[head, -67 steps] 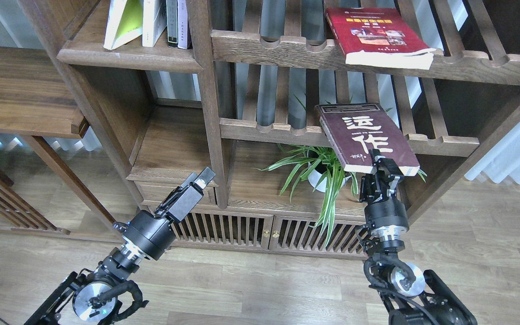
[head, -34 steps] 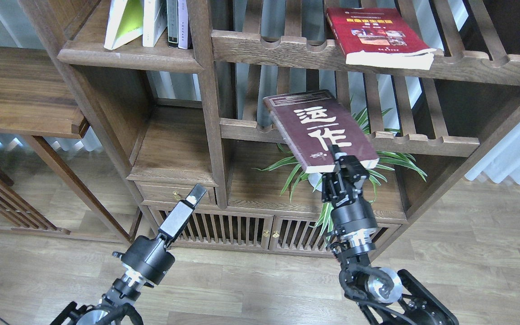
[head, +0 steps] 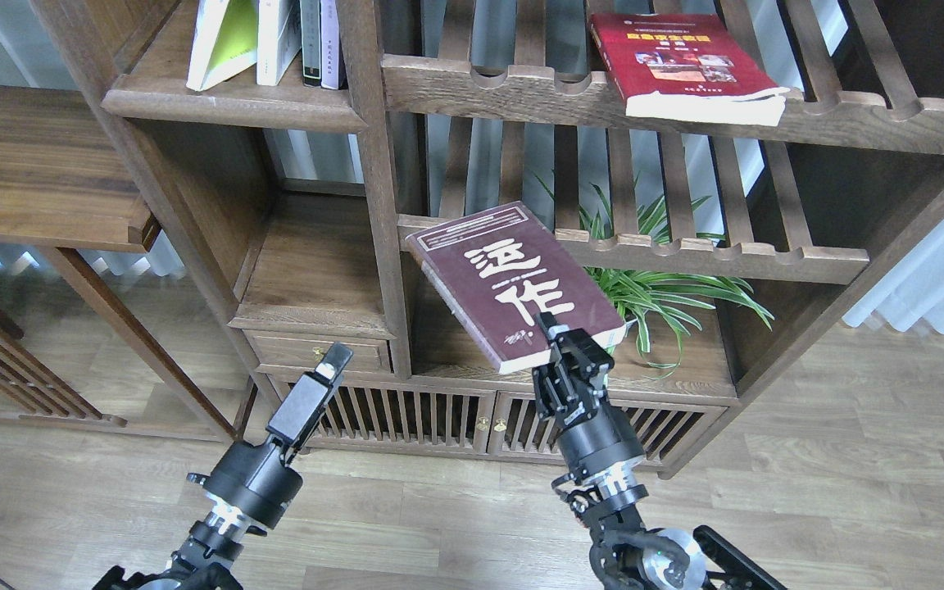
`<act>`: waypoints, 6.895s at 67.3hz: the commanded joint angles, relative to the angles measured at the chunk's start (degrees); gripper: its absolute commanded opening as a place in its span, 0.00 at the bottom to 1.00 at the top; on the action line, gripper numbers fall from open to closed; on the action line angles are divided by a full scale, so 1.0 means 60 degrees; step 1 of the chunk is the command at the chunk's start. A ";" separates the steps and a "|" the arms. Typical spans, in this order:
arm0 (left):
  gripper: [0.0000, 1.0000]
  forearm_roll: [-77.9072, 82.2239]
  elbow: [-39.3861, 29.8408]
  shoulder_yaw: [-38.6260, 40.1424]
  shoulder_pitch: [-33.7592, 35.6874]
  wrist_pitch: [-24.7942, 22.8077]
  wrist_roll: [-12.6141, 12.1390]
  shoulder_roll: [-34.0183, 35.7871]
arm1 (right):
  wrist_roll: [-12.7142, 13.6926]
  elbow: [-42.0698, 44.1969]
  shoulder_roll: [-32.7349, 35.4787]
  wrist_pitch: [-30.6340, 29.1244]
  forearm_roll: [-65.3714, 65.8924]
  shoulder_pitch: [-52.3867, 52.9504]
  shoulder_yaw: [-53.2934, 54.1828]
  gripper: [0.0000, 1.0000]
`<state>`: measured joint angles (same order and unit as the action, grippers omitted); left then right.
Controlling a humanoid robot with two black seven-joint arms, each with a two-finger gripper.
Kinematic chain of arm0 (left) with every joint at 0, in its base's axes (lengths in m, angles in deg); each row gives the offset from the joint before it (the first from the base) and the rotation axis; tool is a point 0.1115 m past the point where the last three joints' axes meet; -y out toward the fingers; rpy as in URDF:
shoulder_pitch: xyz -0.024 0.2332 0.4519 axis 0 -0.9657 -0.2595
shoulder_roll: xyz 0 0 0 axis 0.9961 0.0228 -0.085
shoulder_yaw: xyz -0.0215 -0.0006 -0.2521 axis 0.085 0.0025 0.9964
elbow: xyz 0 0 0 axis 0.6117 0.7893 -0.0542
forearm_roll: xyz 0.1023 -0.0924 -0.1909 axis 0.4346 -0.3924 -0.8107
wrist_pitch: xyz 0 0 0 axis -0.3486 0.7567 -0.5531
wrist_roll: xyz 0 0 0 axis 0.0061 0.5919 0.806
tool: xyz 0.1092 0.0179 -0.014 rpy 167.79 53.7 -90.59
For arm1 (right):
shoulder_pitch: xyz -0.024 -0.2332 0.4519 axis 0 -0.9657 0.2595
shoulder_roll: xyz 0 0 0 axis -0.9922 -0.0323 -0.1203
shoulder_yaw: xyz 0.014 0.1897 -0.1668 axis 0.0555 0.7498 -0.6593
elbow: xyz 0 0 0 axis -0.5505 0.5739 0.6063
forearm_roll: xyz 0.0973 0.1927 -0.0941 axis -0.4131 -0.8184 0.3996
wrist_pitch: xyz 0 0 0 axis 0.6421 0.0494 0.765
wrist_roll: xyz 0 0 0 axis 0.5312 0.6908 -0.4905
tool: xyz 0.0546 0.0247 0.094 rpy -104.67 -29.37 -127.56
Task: Organize books on shelf
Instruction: 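Tip the maroon book outward and lower it with the right gripper, then hold the maroon book between both grippers below the shelf, then carry the maroon book up with the left gripper toward the upper shelf, then push the maroon book onto the upper shelf with the left gripper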
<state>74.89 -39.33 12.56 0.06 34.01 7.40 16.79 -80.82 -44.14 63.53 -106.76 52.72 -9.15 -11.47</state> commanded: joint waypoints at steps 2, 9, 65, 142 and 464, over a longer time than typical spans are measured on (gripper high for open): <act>0.96 -0.0079 -0.0003 0.0000 -0.0032 0.0000 0.0005 0.0046 | 0.0092 0.0003 0.0001 0.0003 0.0007 -0.0223 -0.0260 0.03; 0.95 -0.0108 -0.0003 0.0000 -0.0047 0.0000 0.0005 0.0119 | 0.0414 0.0003 0.0001 0.0003 0.0036 -0.0428 -0.0655 0.04; 0.95 -0.0196 0.0085 -0.0249 -0.0838 0.0000 -0.0009 0.0705 | 0.0707 -0.0173 0.0001 0.0003 0.0783 -0.0546 -0.1388 0.04; 0.34 -0.0196 0.0392 -0.0234 -0.0516 0.0000 -0.0009 0.0588 | 0.0722 -0.0436 0.0001 0.0003 0.1384 -0.1029 -0.2092 0.04; 0.05 0.2880 0.1242 0.5625 0.8610 0.0000 -0.4126 0.3049 | 0.0649 0.3153 0.0001 0.0003 0.1428 0.1007 -0.1022 0.94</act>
<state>87.44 -33.02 47.57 48.71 34.01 -17.45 36.41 -77.01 -25.28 63.54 -106.75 61.25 -2.73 -16.93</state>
